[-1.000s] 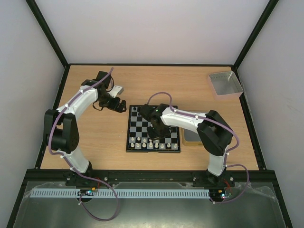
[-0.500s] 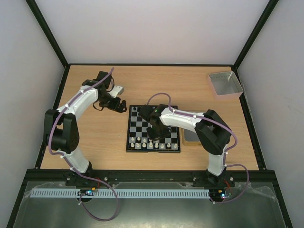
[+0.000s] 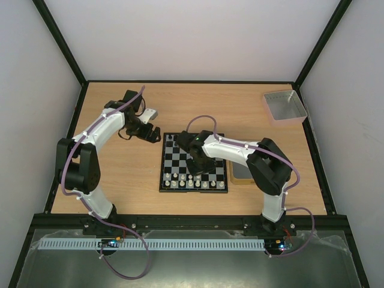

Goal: Set up the chess pieces on the board
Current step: Place the chess piece on the chessboard.

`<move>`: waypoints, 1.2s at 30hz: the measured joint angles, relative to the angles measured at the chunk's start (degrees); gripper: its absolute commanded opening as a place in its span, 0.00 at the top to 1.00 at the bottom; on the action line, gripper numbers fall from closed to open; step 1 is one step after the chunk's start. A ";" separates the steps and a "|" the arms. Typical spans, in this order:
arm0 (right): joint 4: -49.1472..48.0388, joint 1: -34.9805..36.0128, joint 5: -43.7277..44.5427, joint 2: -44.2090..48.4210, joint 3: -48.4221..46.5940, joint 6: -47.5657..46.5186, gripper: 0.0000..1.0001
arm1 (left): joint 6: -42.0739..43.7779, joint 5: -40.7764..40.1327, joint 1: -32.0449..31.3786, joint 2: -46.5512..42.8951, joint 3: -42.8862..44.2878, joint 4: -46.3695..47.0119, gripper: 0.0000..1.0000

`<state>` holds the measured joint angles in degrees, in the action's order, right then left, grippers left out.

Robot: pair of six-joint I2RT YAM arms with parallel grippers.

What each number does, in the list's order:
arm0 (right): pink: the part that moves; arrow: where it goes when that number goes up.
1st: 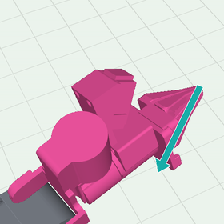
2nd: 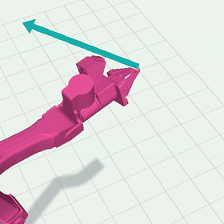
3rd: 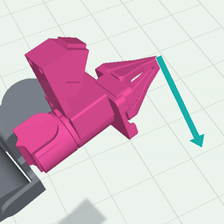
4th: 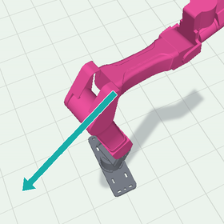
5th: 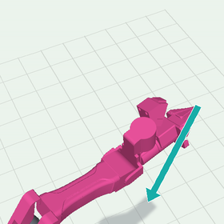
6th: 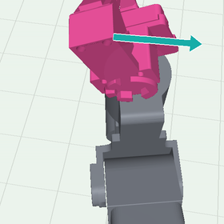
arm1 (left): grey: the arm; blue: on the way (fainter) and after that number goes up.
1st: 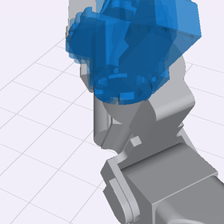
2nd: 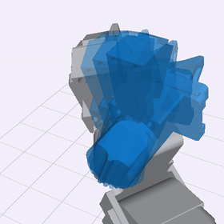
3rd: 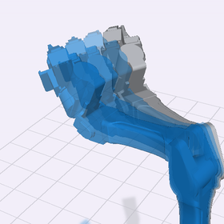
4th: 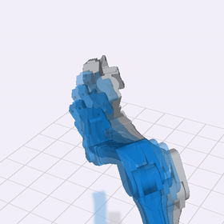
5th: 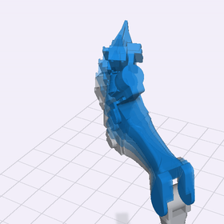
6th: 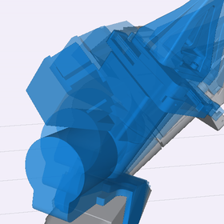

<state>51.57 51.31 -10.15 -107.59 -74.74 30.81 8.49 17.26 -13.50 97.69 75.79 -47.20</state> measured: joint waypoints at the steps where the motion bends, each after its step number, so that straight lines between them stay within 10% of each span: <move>1: 0.02 -0.13 0.02 0.00 -0.11 0.02 0.78 | 0.02 0.00 -0.02 0.00 0.00 0.00 0.01; 36: -0.04 -4.22 -3.39 0.02 1.38 -1.22 0.91 | 0.04 -0.02 -0.50 0.81 0.00 -0.02 0.01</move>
<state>51.53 47.09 -13.54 -107.57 -73.36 29.58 8.54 17.23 -14.00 98.50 75.79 -47.22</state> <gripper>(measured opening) 0.091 0.991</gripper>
